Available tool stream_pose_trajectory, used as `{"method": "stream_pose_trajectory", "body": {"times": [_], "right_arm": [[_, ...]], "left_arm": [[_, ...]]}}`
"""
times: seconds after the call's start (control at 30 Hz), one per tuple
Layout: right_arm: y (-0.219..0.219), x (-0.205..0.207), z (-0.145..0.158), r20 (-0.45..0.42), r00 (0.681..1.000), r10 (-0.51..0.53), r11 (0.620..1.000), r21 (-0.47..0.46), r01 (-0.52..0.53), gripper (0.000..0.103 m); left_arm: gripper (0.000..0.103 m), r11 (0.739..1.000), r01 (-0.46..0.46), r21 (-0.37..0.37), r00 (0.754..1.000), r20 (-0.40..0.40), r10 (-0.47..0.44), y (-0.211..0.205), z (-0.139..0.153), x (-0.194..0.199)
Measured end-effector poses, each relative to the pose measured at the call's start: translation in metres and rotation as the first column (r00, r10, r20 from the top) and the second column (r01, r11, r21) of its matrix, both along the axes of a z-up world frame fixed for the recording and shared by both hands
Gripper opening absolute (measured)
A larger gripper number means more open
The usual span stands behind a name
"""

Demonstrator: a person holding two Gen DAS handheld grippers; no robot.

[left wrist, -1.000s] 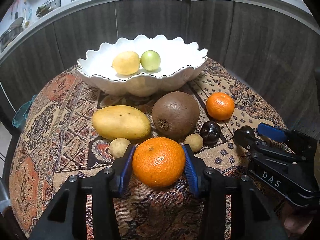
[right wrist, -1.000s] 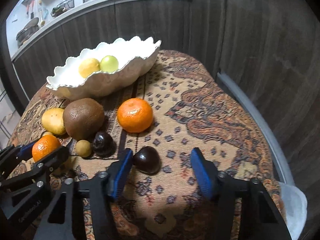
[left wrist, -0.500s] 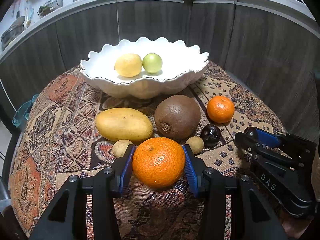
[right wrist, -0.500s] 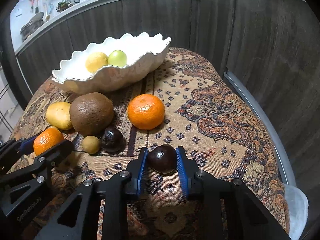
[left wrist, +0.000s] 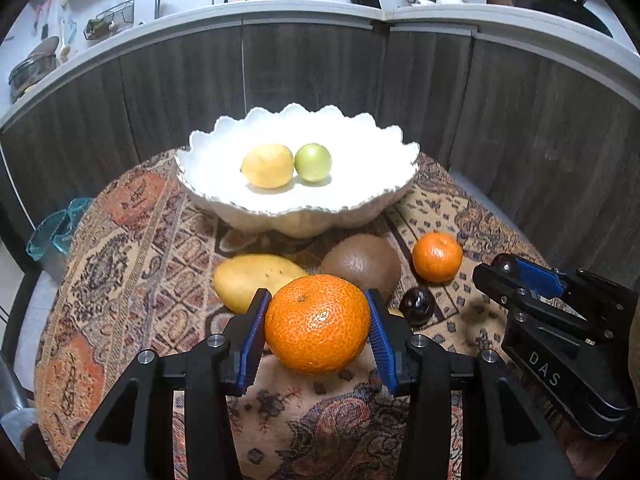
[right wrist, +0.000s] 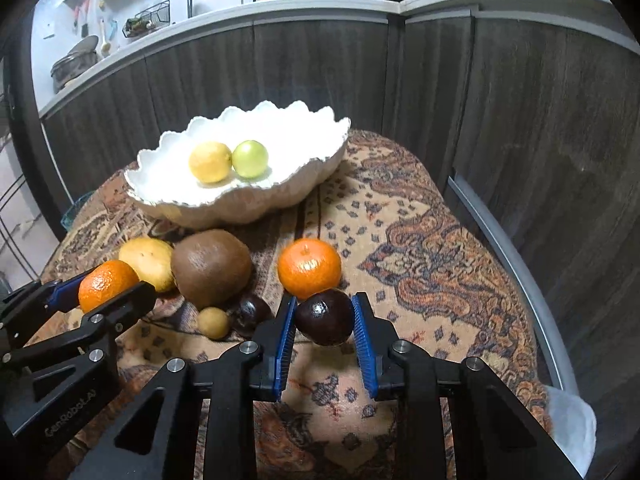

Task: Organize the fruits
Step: 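Lift the orange with the left tool while the right tool carries the plum over the bowl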

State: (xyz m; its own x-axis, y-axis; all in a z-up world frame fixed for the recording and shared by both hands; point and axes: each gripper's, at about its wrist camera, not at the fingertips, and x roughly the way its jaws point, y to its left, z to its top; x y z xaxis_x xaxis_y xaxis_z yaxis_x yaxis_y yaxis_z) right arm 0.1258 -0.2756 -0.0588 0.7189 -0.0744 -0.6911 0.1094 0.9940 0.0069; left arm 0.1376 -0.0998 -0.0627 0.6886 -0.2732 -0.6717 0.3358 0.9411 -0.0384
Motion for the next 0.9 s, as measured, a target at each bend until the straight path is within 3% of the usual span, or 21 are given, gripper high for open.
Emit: {"method": "stream_pose_trajectory", "body": {"times": [0.5, 0.9], "right_arm": [[0.006, 0.024, 0.041, 0.113, 0.994, 0.013, 1.0, -0.015, -0.011, 0.029], [0.015, 0.068, 0.066, 0.183, 0.982, 0.048, 0.998, -0.037, -0.041, 0.029]], "left_arm": [[0.046, 1.0, -0.01, -0.005, 0.996, 0.09, 0.01, 0.005, 0.039, 0.035], [0.047, 0.999, -0.034, 0.003, 0.992, 0.123, 0.034, 0.014, 0.055, 0.078]]}}
